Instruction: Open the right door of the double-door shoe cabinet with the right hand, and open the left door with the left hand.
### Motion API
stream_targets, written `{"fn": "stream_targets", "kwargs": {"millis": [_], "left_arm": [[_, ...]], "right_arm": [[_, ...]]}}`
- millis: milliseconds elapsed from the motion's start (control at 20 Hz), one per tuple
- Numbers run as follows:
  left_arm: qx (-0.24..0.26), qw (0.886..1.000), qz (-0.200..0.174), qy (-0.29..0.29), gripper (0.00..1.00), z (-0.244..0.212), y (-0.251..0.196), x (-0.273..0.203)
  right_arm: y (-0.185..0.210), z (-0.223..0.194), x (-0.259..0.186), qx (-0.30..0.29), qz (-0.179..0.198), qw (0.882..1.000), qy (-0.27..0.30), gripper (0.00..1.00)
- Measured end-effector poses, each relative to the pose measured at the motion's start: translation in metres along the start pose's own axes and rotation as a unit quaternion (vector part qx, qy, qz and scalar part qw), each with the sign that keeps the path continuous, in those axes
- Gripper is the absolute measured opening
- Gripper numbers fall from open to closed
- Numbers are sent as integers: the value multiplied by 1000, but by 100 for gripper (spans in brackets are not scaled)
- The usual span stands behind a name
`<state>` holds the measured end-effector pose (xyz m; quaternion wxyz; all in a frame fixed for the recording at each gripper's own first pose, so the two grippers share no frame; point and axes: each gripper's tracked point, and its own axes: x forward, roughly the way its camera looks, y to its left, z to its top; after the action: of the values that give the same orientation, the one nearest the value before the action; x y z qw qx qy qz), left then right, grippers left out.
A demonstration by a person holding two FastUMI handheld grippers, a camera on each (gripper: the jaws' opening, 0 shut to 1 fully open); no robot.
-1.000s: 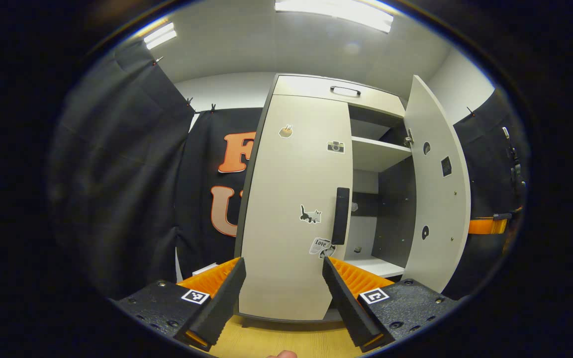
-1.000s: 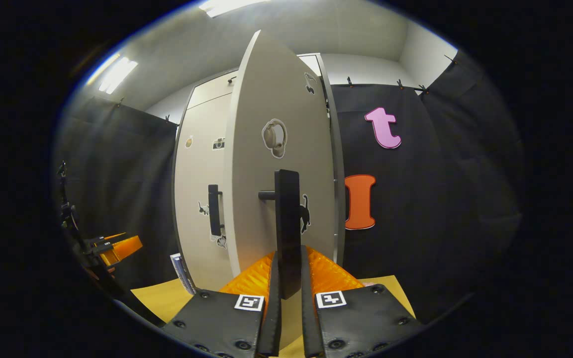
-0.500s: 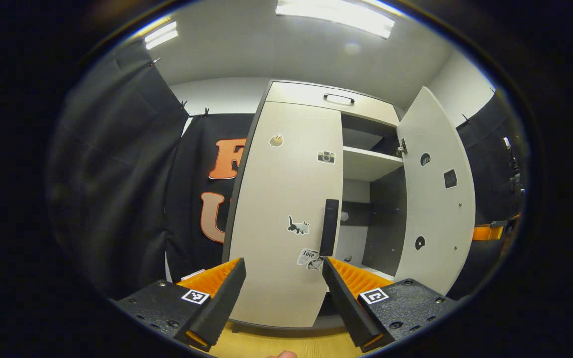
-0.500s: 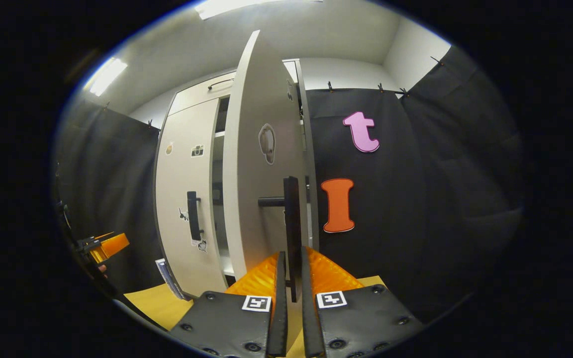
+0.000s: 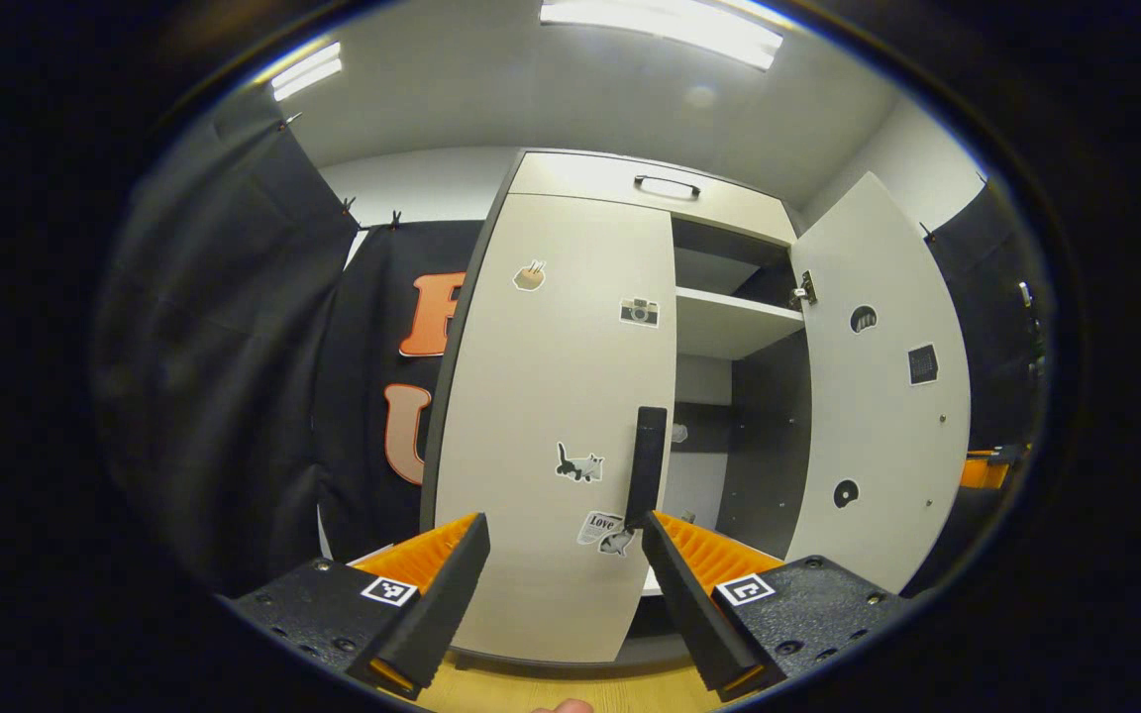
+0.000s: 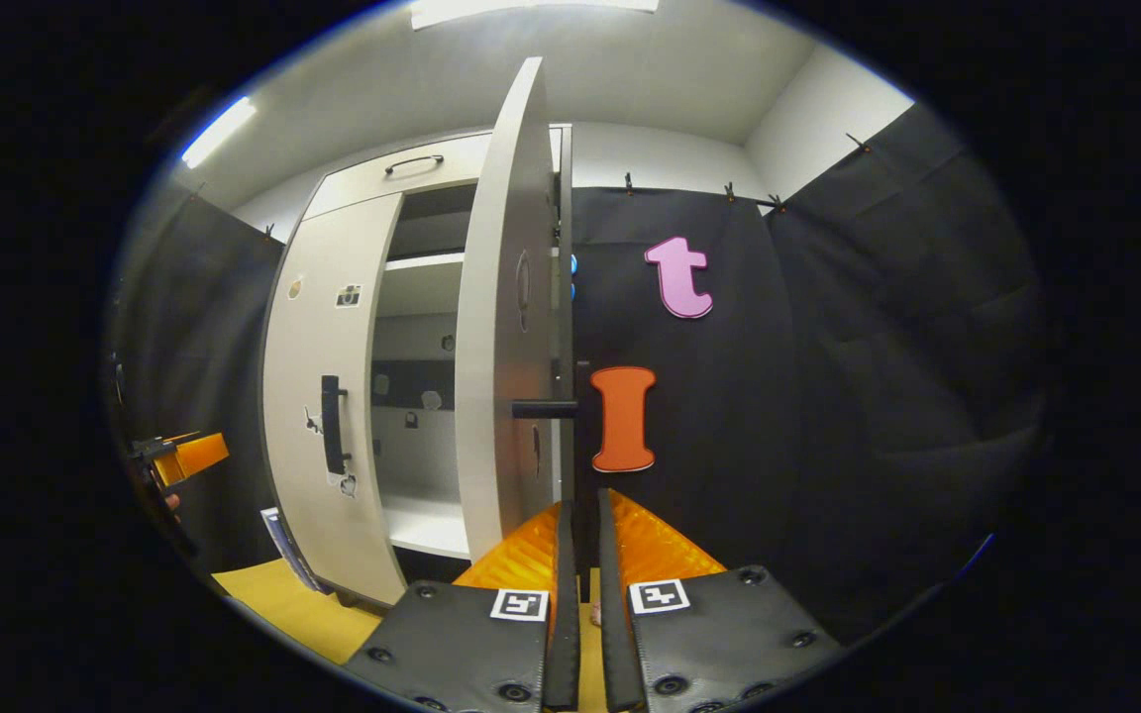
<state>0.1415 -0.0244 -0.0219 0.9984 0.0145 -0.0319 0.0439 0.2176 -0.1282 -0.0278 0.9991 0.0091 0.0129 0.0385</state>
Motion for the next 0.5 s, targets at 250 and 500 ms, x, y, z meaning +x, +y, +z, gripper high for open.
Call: {"fn": "stream_targets", "kwargs": {"millis": [250,500], "left_arm": [[-23,999,-42,5,94,14,-23,40],[-7,996,-87,18,94,16,-53,82]], "right_arm": [[-7,10,-25,39,5,999,-10,17],[-27,0,-69,15,-38,999,1,17]]}}
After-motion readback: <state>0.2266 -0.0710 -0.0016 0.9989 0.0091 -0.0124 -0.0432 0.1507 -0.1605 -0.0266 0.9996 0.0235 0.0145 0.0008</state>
